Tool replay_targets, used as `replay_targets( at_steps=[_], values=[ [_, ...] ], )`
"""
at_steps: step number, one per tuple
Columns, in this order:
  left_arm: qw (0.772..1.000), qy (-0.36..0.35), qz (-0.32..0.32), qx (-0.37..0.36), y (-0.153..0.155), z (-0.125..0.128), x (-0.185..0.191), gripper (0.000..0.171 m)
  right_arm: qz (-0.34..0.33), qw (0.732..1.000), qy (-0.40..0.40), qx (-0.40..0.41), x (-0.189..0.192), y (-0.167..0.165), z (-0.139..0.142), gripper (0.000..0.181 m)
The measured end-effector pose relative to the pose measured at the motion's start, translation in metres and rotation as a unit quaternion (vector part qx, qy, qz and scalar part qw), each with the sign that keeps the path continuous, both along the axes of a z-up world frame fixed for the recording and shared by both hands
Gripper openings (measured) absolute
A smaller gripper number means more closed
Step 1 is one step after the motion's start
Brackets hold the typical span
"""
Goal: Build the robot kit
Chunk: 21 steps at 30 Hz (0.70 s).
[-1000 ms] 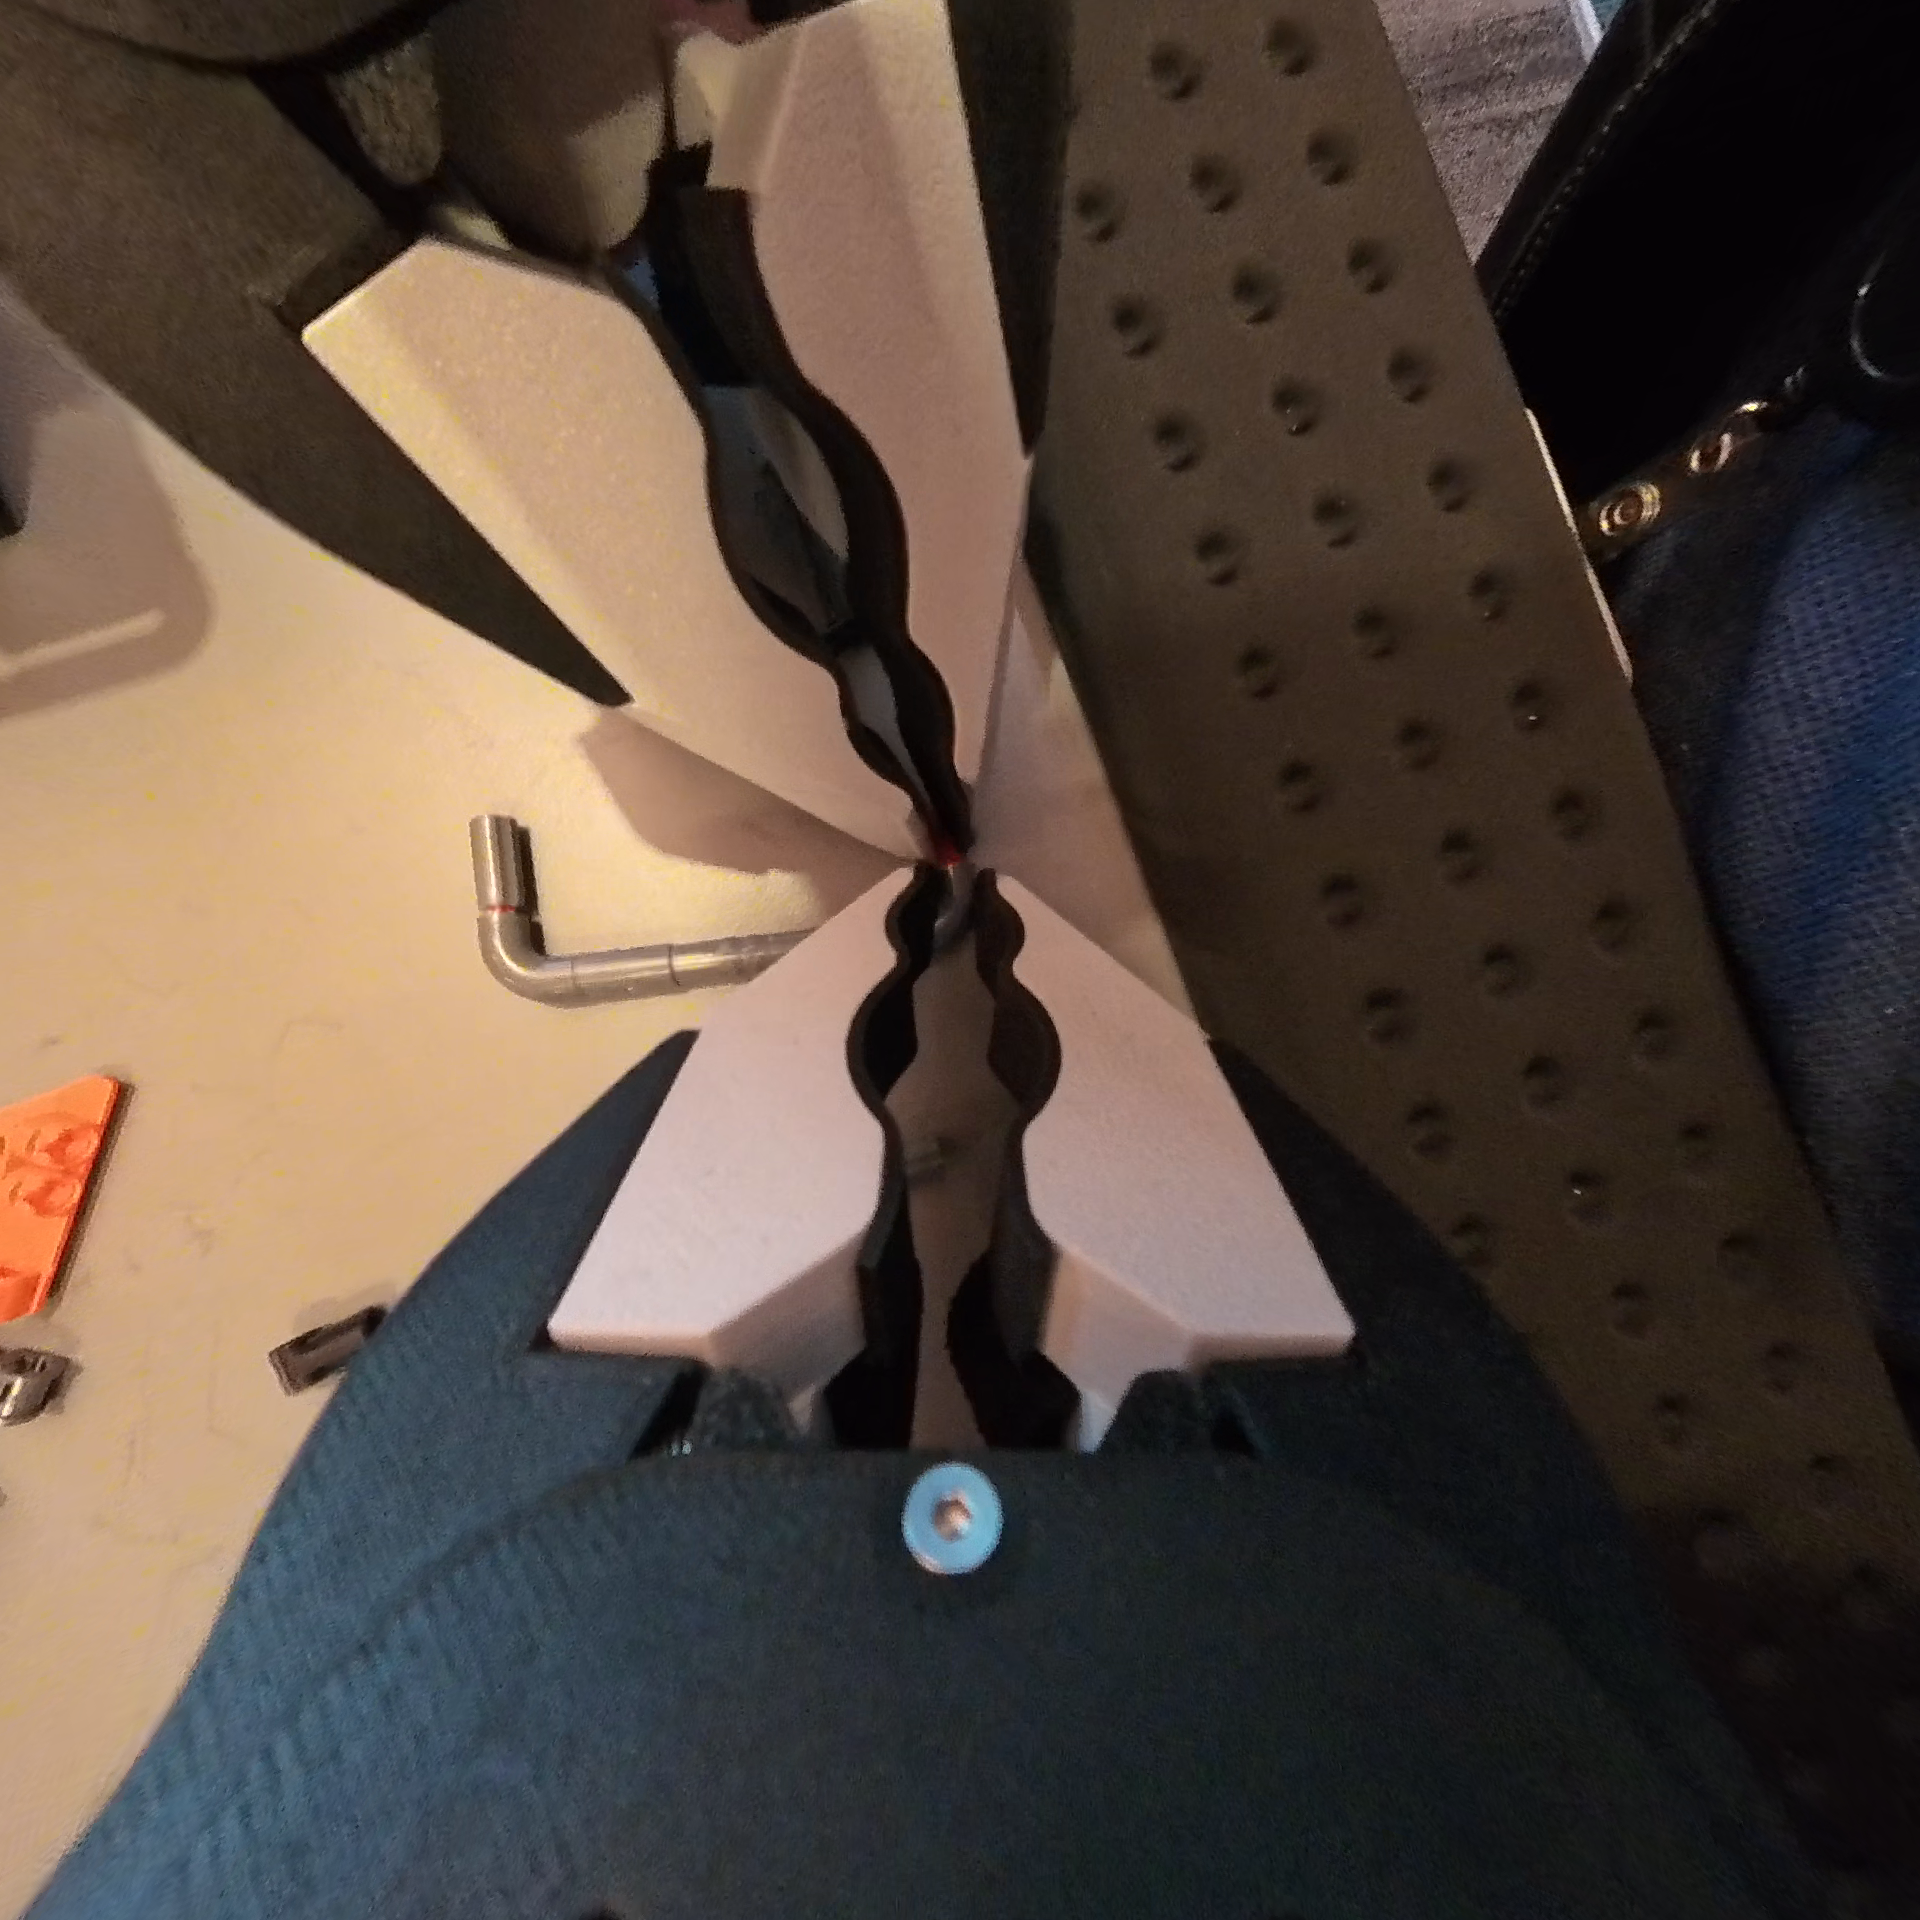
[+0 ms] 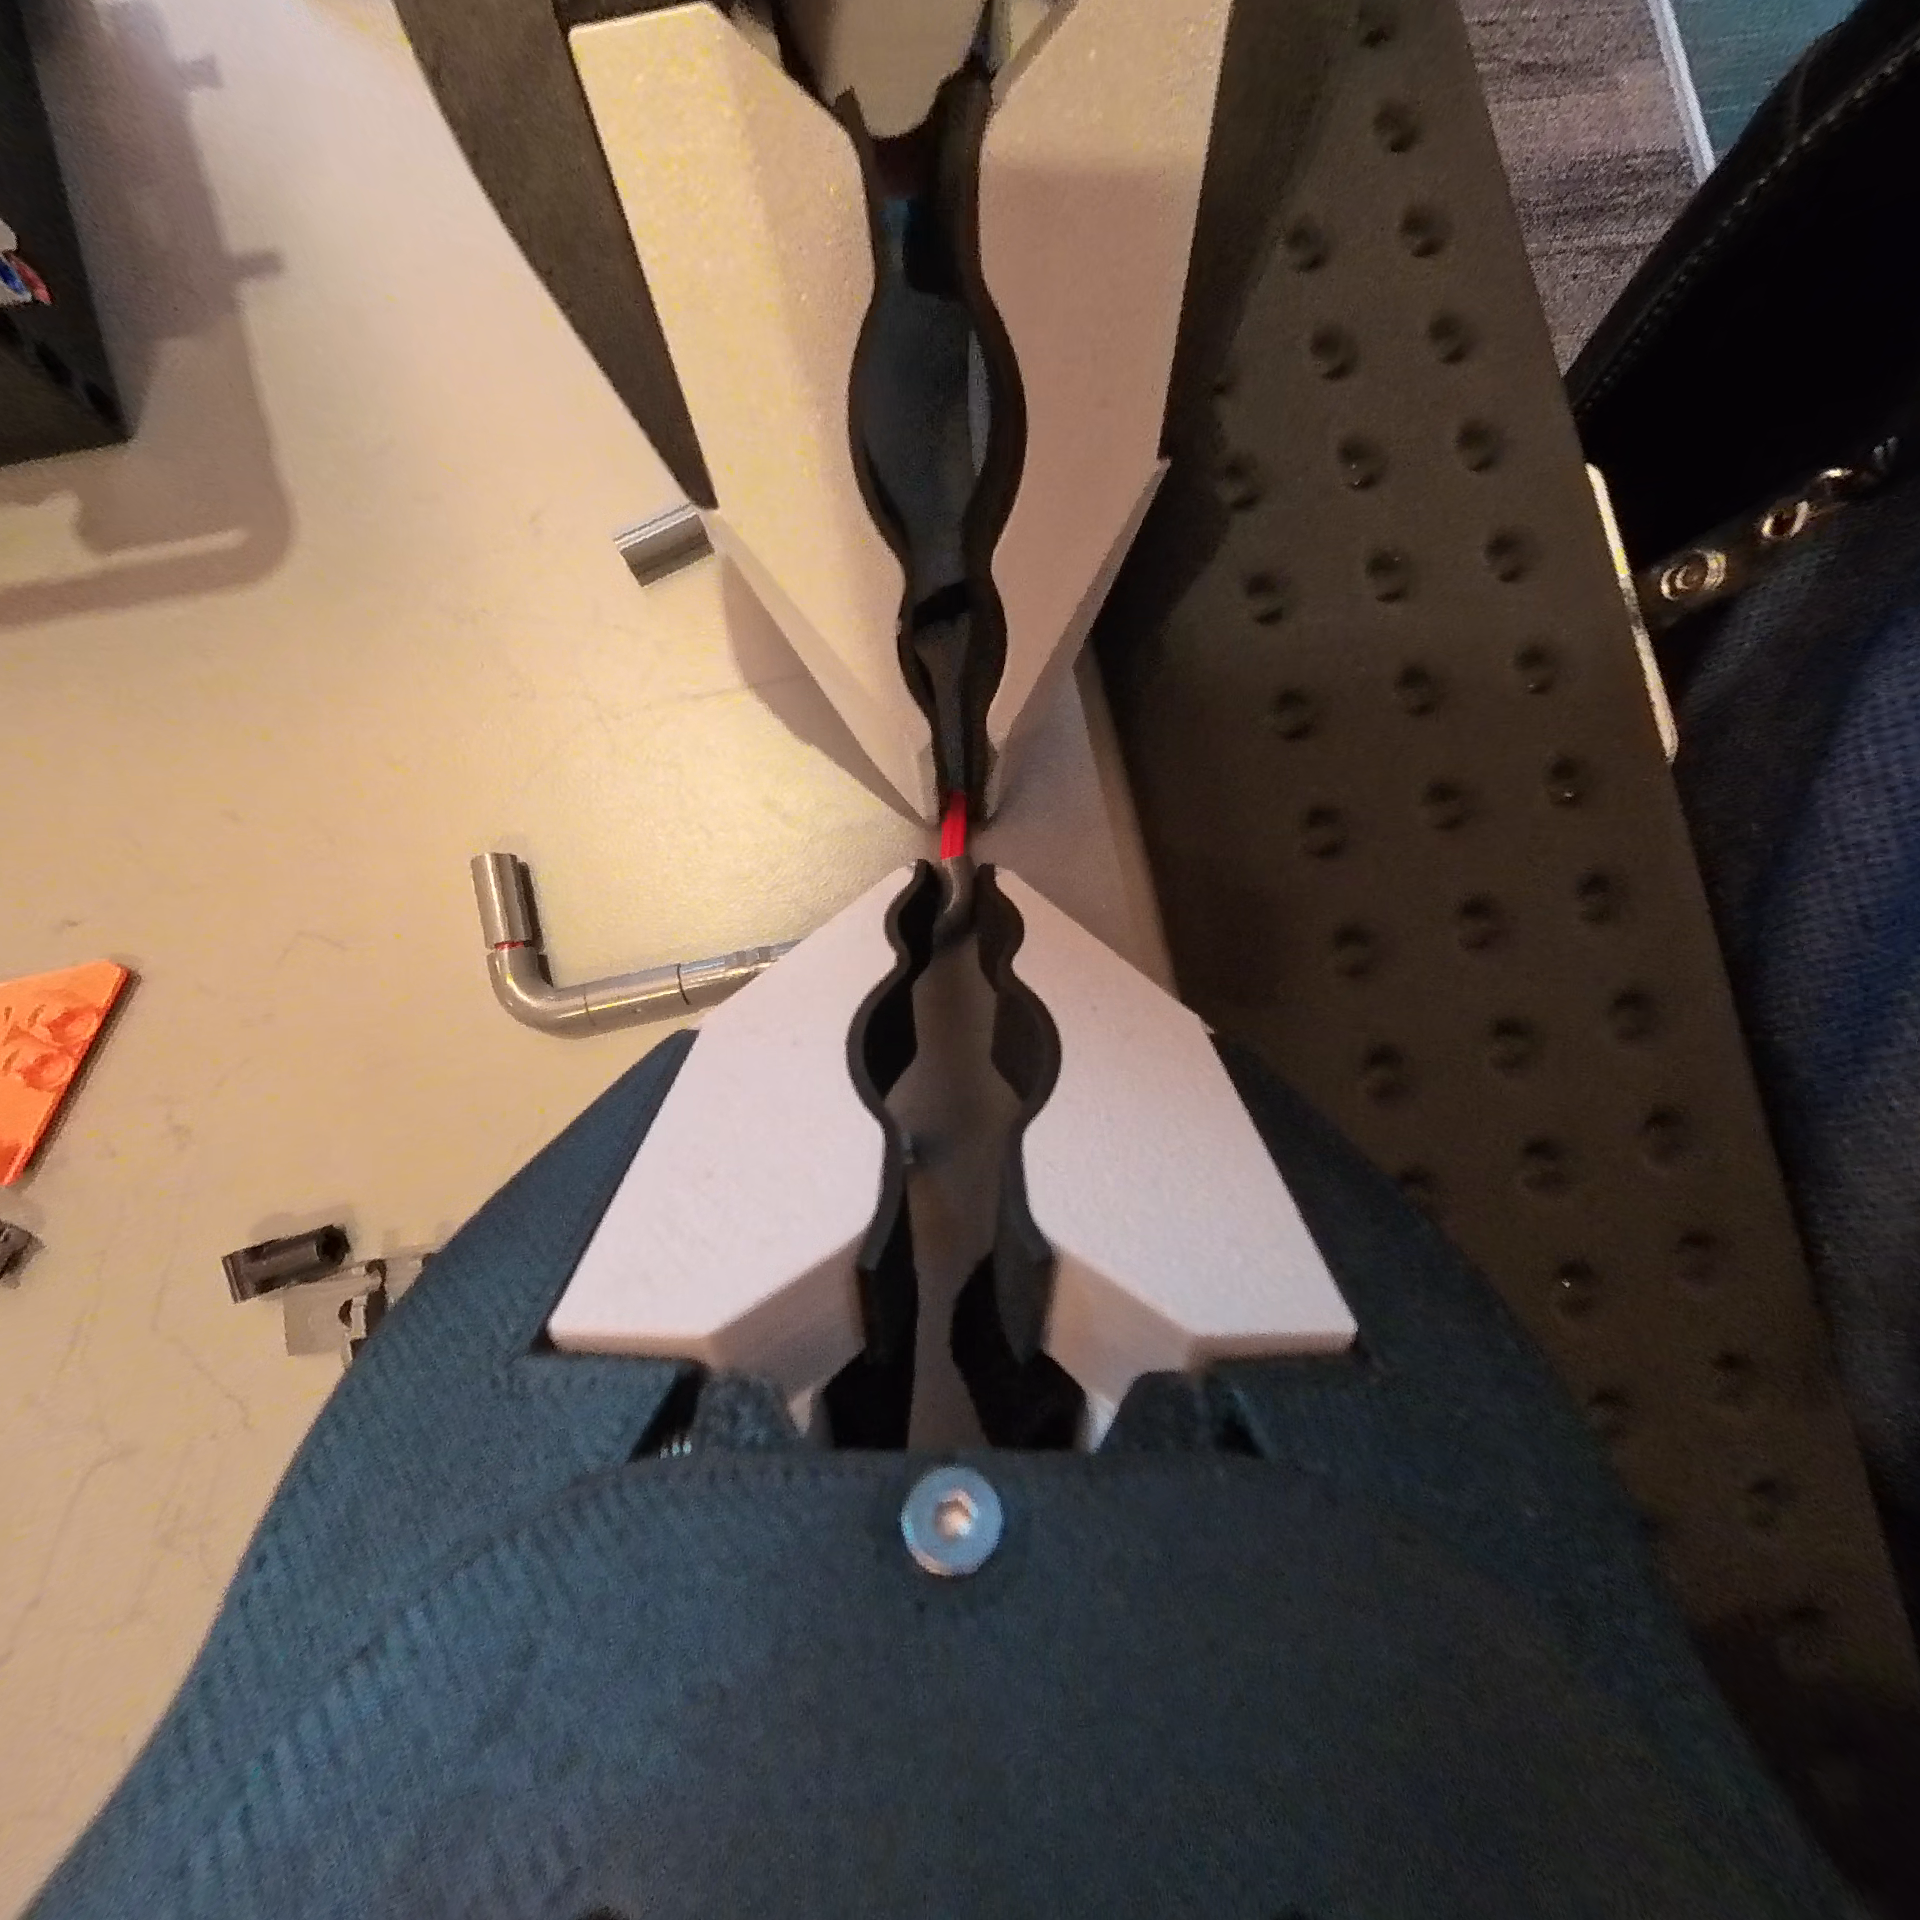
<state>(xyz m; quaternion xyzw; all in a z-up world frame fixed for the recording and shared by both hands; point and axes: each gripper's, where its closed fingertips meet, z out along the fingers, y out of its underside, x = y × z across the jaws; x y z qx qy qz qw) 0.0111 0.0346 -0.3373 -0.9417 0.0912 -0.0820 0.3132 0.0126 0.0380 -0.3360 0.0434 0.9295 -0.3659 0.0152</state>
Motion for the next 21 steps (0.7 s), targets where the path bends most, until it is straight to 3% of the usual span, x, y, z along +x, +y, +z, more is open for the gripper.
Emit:
replay_targets(
  at_steps=[13, 21],
  values=[
    [0.999, -0.036, -0.022, -0.014, -0.0002, 0.0001, 0.0007, 0.006, 0.109, 0.993, 0.032, 0.028, -0.0009, -0.0019, -0.0005, 0.000],
    [0.999, -0.043, -0.006, -0.011, 0.0010, 0.0003, 0.0011, 0.005, 0.085, 0.996, 0.013, 0.015, -0.0012, -0.0036, -0.0004, 0.000]
  ],
)
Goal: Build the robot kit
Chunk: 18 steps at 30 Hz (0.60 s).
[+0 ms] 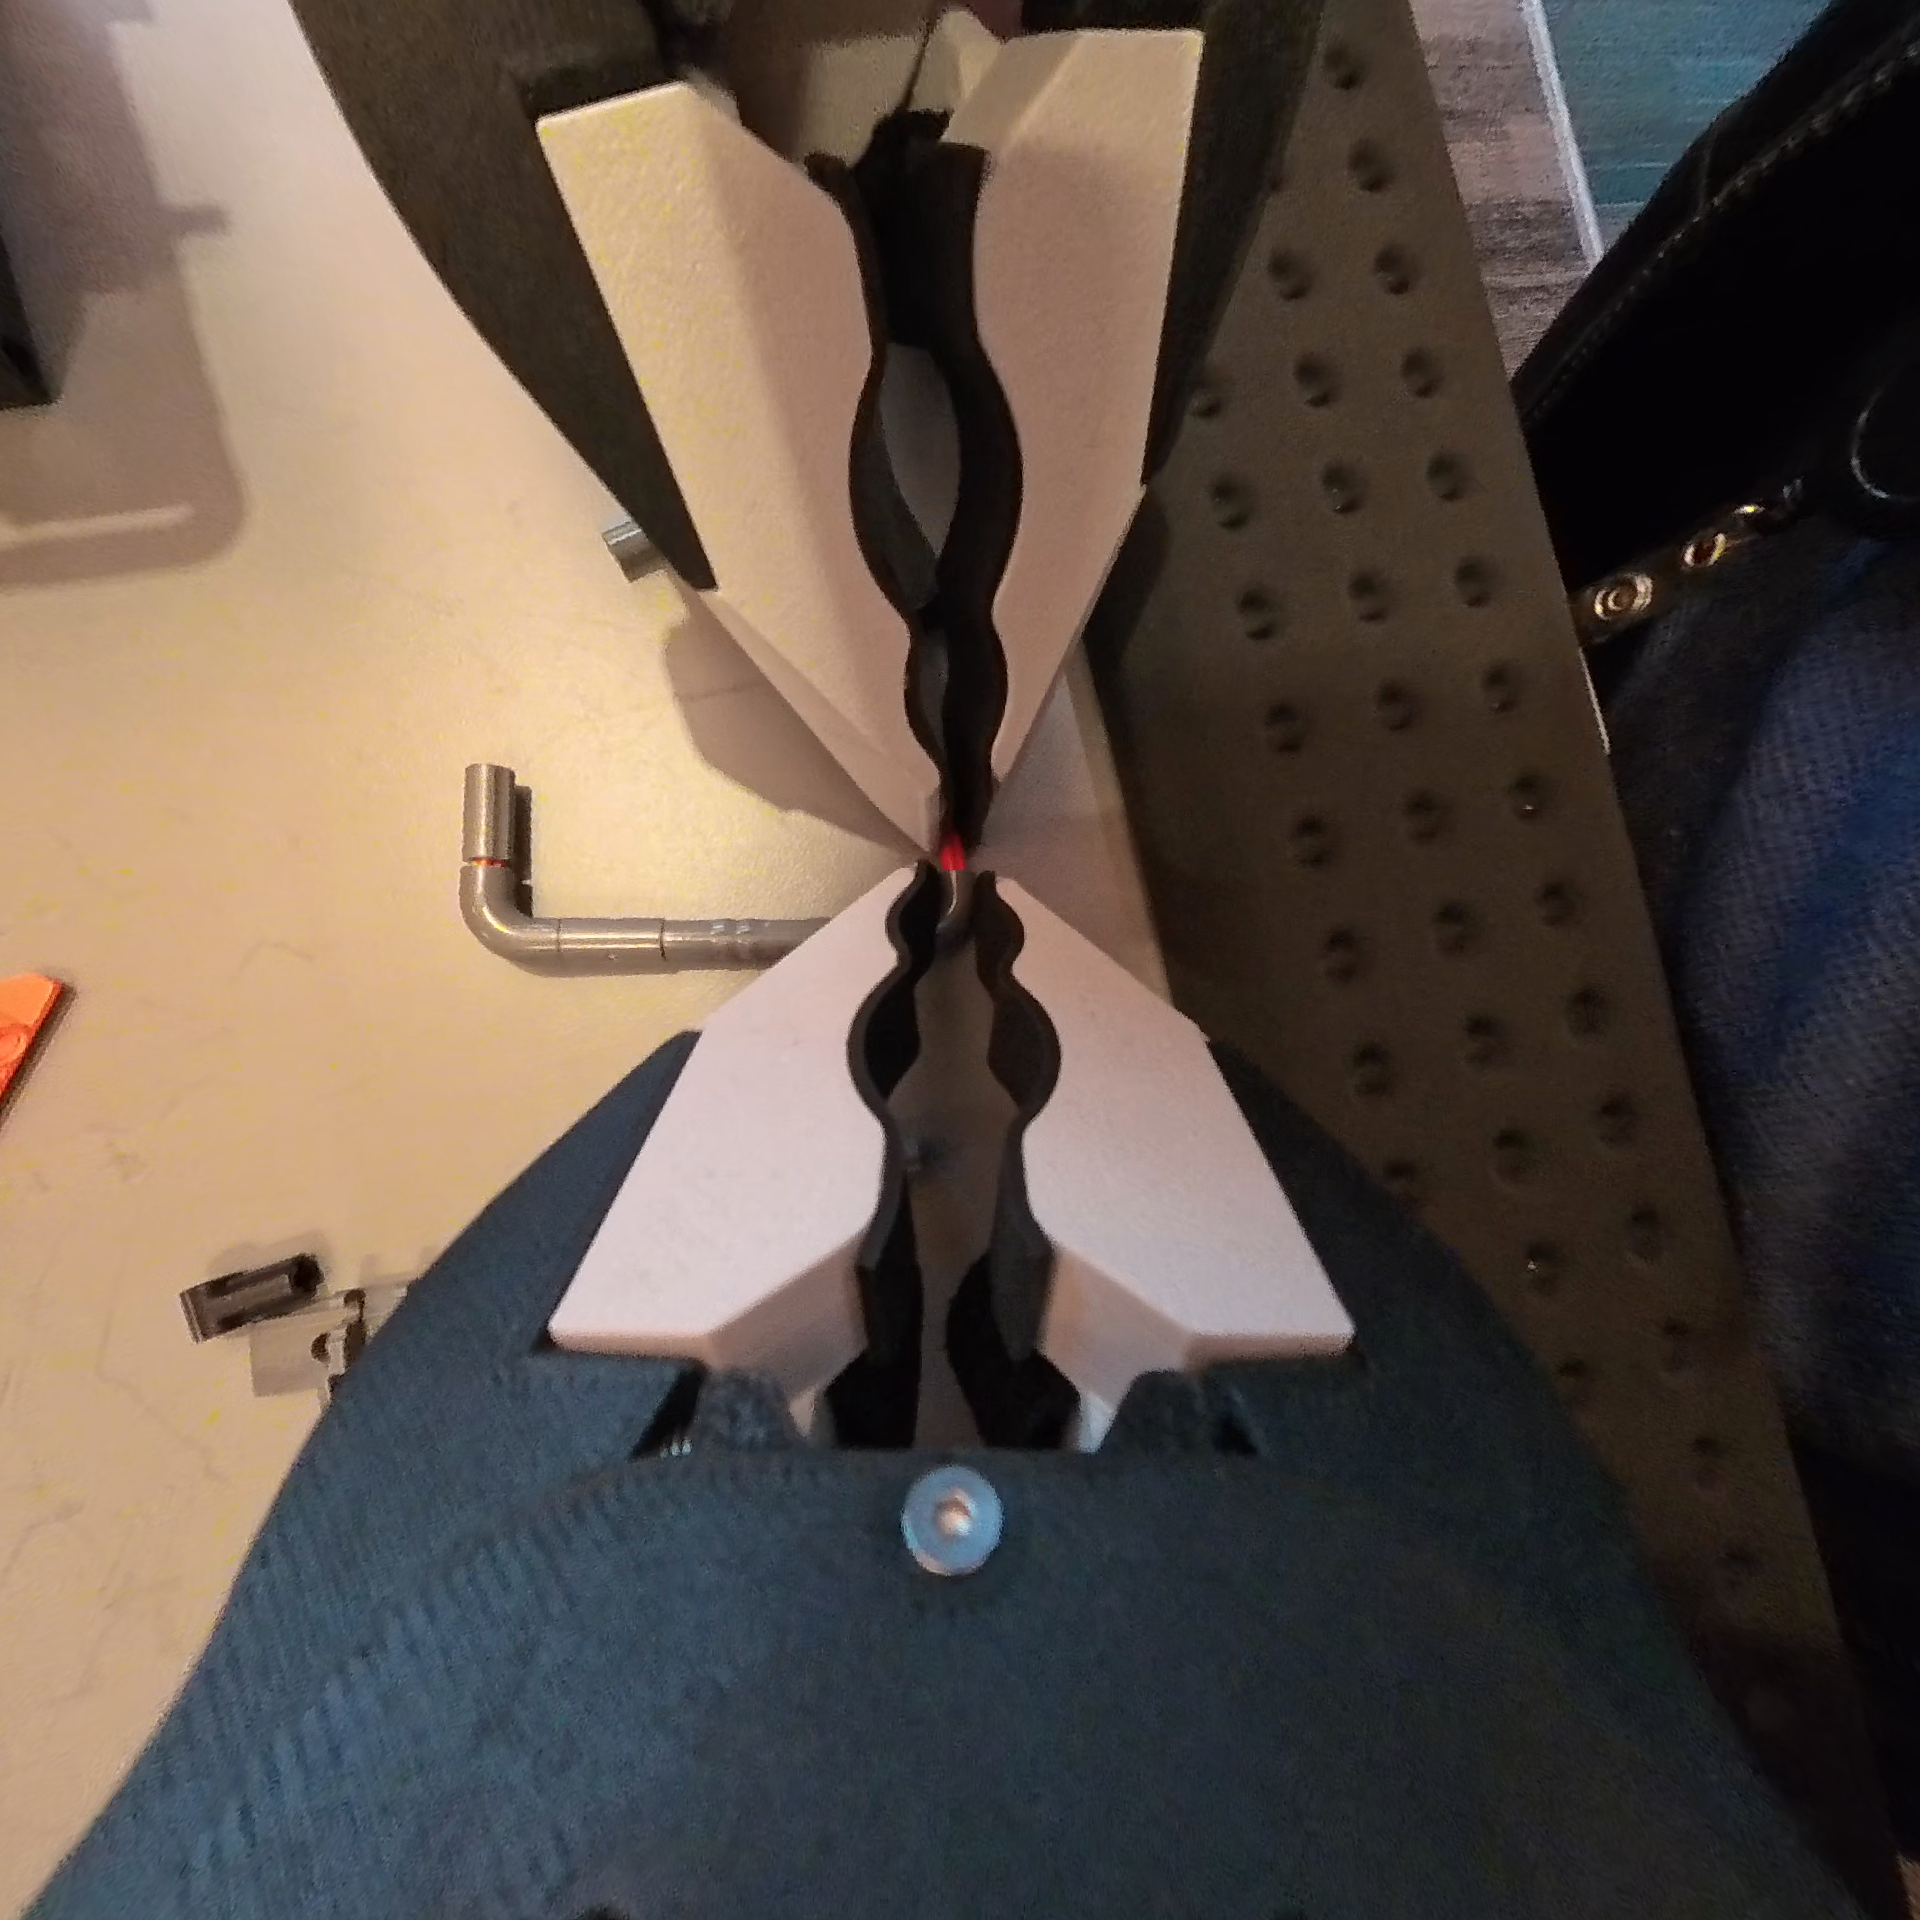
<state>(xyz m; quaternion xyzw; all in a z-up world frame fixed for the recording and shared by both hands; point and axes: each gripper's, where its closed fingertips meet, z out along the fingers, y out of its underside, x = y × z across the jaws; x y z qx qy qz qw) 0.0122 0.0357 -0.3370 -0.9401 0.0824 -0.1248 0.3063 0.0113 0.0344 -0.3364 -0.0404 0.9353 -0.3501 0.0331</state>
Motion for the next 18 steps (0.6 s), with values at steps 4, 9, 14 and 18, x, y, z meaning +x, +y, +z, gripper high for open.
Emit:
replay_targets(
  at_steps=[4, 9, 14, 18],
  values=[
    [1.000, -0.001, 0.012, 0.005, 0.000, 0.000, 0.000, 0.005, -0.024, 1.000, -0.007, -0.007, 0.000, -0.001, 0.000, 0.000],
    [0.999, 0.015, 0.030, 0.015, 0.000, 0.000, -0.003, 0.006, -0.062, 0.997, -0.039, -0.036, -0.002, 0.000, 0.004, 0.010],
    [0.999, 0.009, 0.044, 0.028, 0.003, 0.001, -0.002, 0.006, -0.080, 0.995, -0.042, -0.033, -0.004, 0.007, 0.004, 0.014],
    [0.998, 0.010, 0.051, 0.030, 0.003, 0.001, -0.003, 0.006, -0.081, 0.996, -0.020, -0.021, -0.007, 0.010, 0.001, 0.007]
  ],
)
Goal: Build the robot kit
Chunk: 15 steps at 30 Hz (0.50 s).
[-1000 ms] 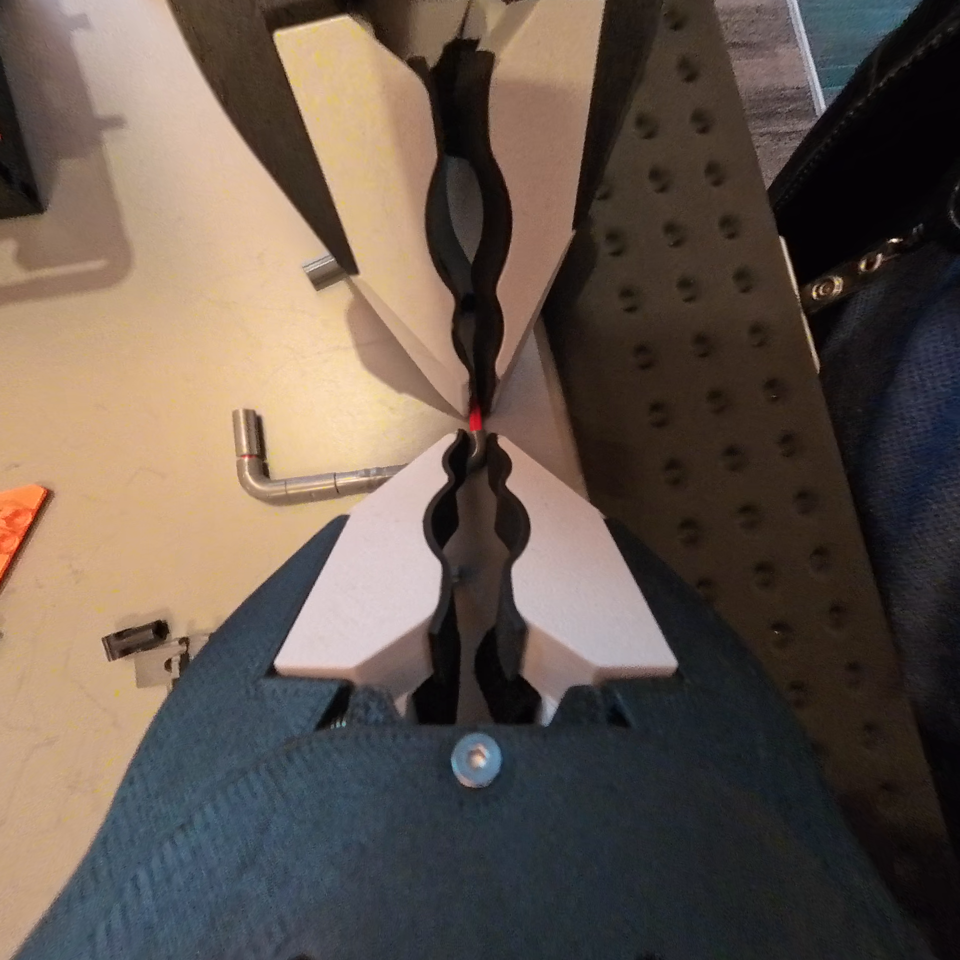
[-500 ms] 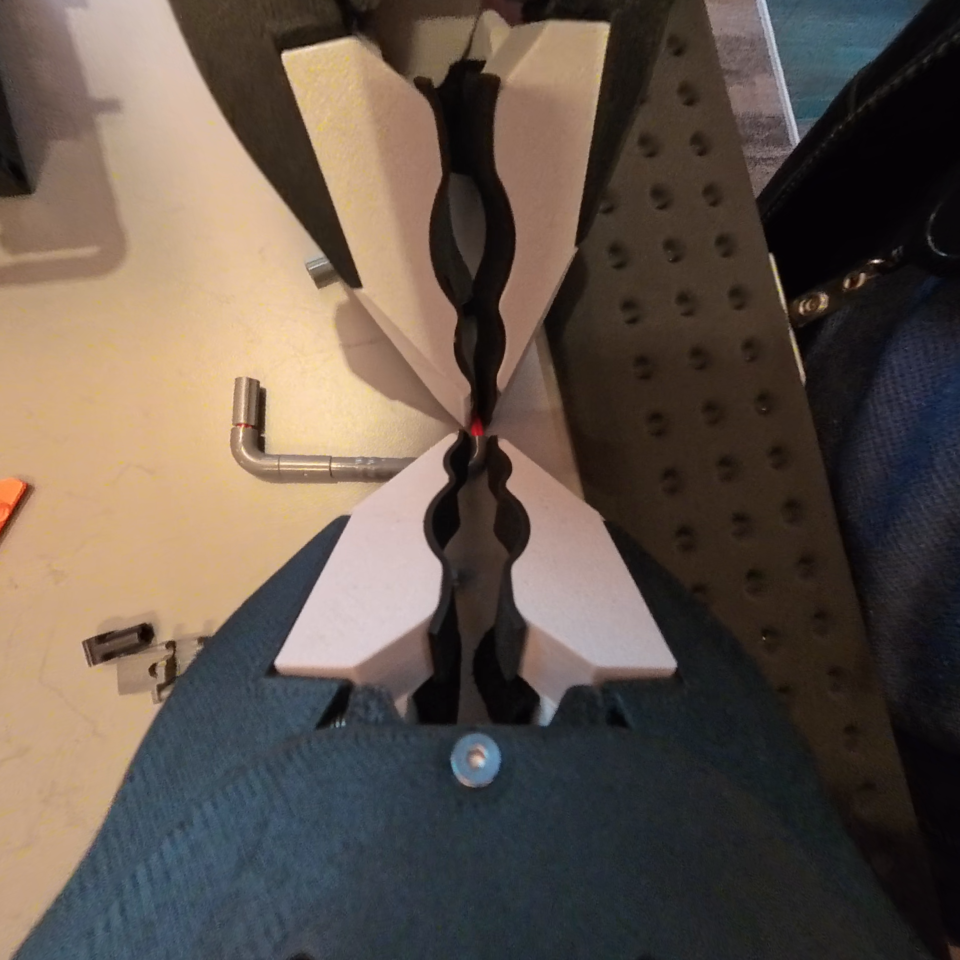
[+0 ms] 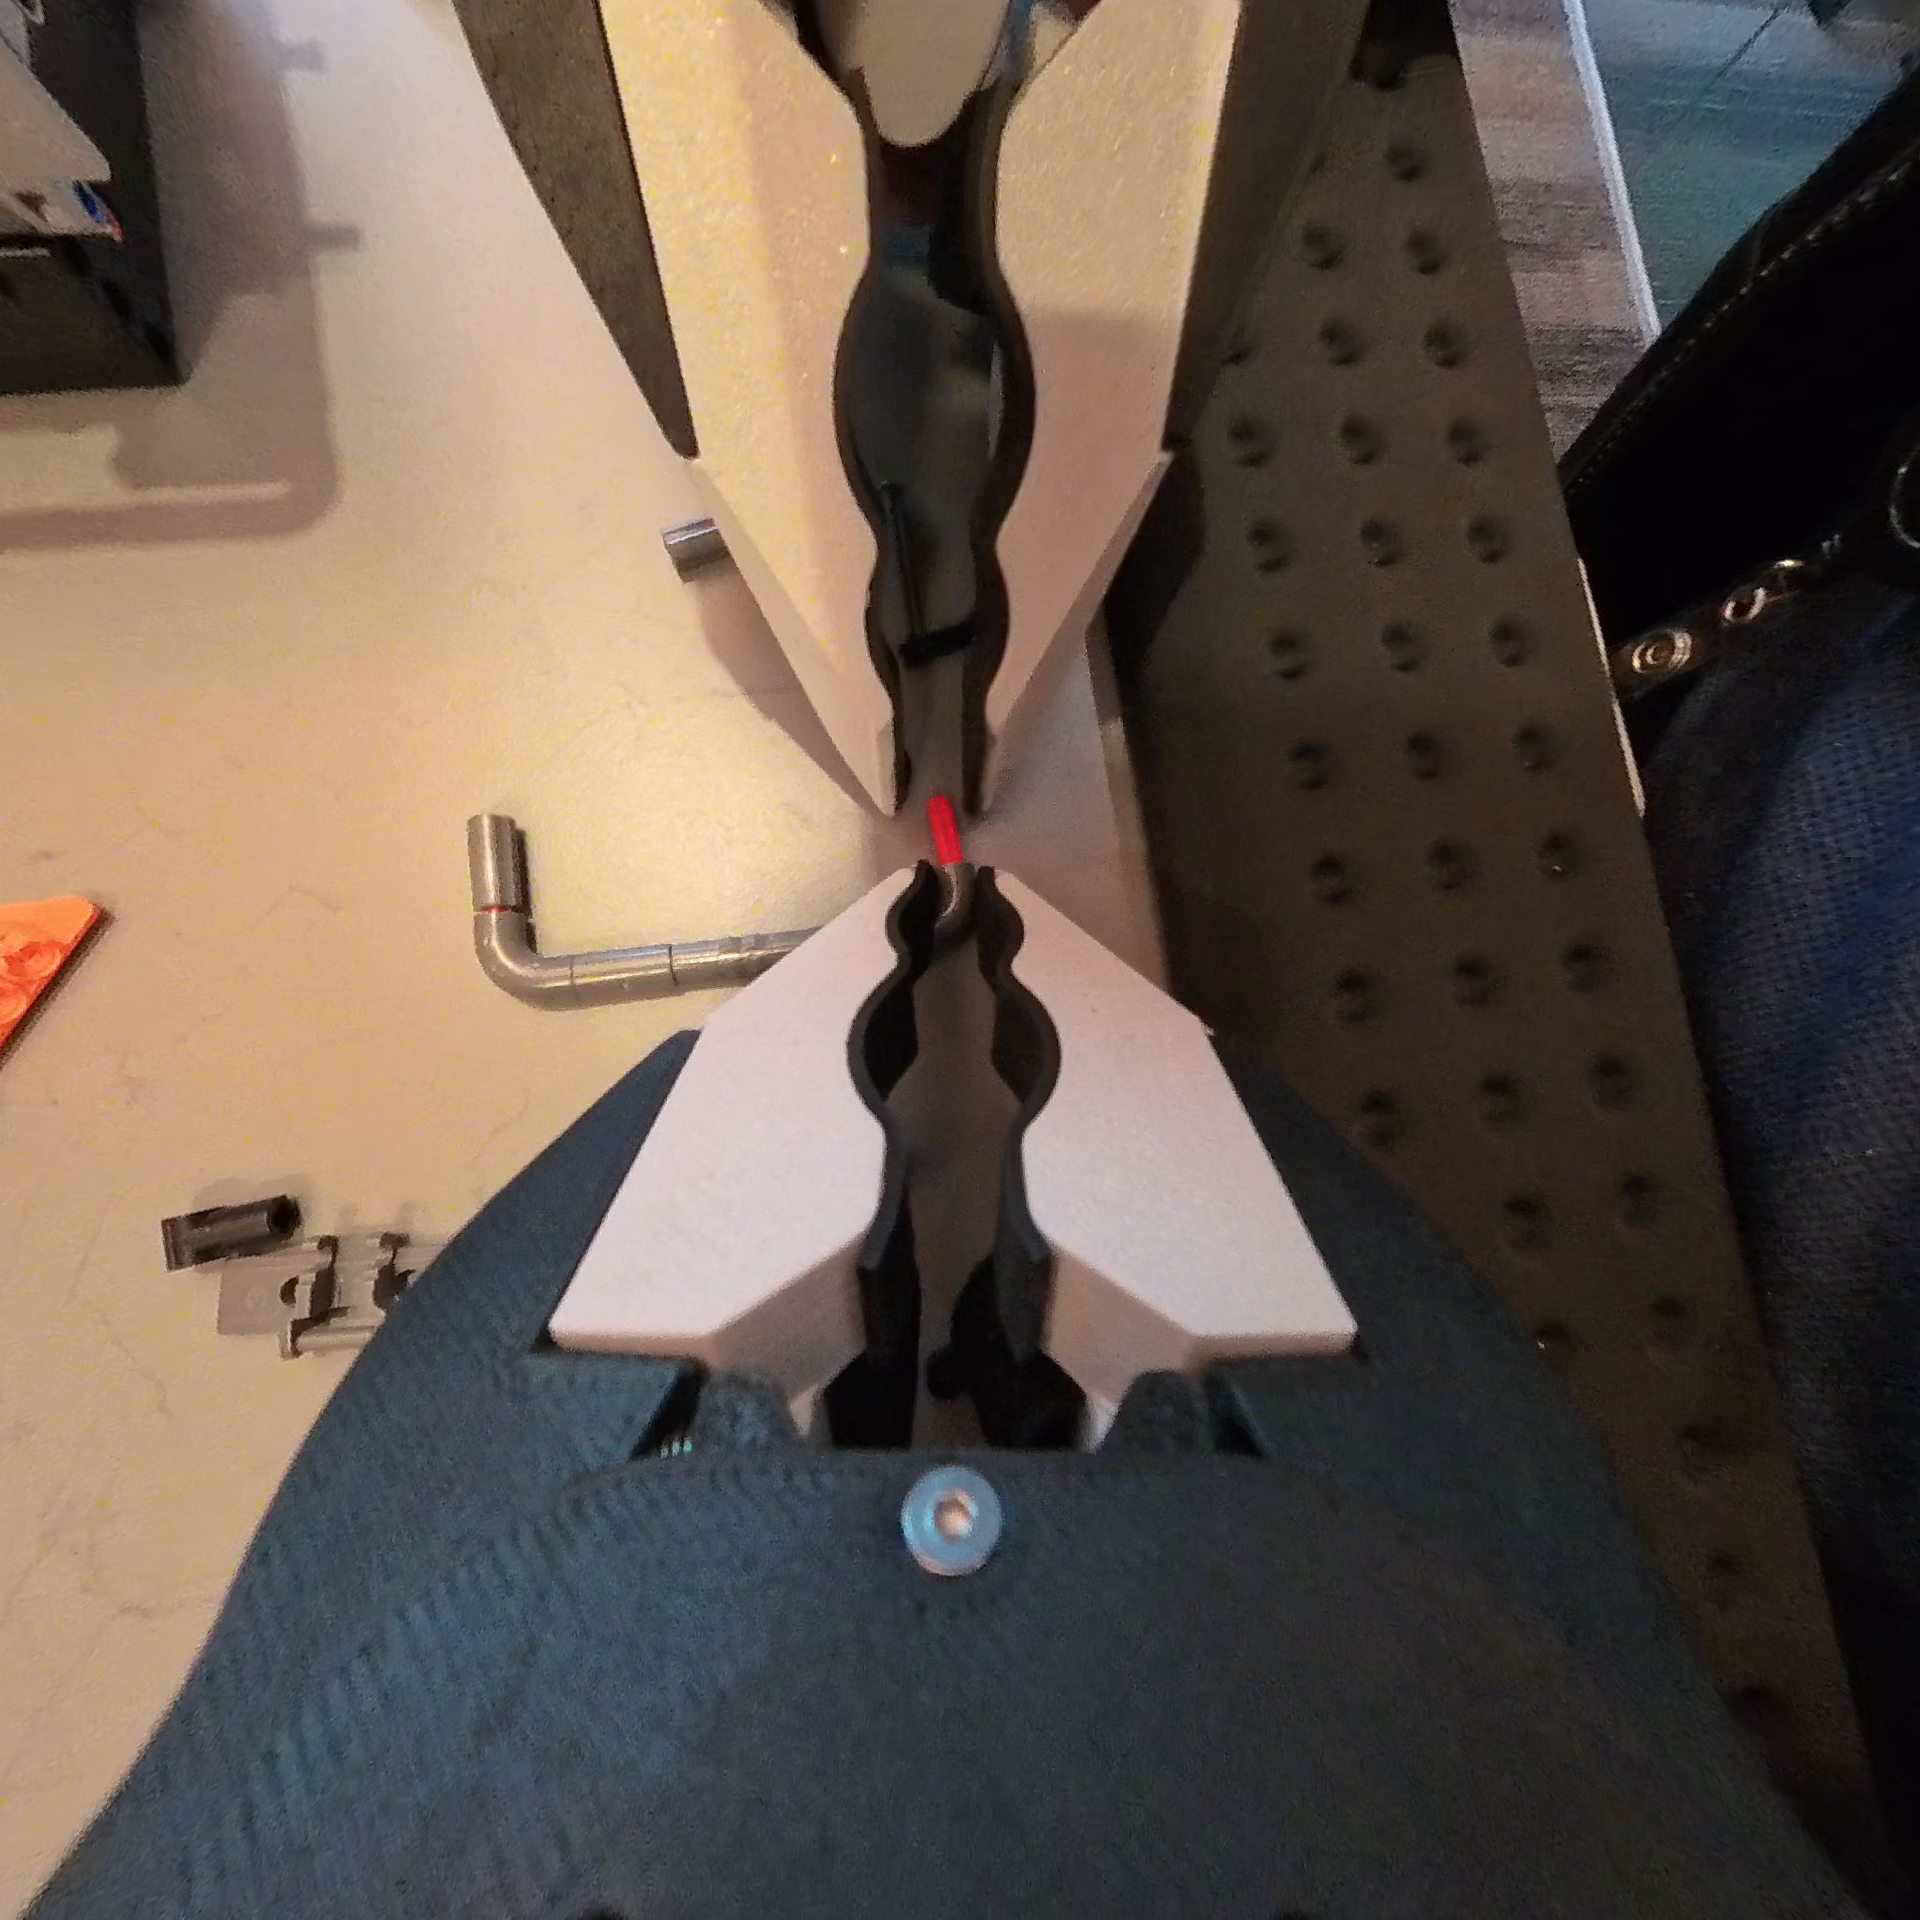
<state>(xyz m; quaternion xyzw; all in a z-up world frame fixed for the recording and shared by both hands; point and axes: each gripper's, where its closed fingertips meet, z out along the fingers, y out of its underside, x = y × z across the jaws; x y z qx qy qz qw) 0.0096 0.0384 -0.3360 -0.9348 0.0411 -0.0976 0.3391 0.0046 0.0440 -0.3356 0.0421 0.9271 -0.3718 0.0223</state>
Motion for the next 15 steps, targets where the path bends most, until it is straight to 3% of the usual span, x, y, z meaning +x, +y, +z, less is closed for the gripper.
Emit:
replay_targets(
  at_steps=[15],
  values=[
    [1.000, -0.010, 0.014, 0.010, 0.0007, 0.0063, -0.0048, 0.006, 0.007, 1.000, 0.021, -0.005, -0.0005, -0.0042, 0.0039, 0.000]
  ],
)
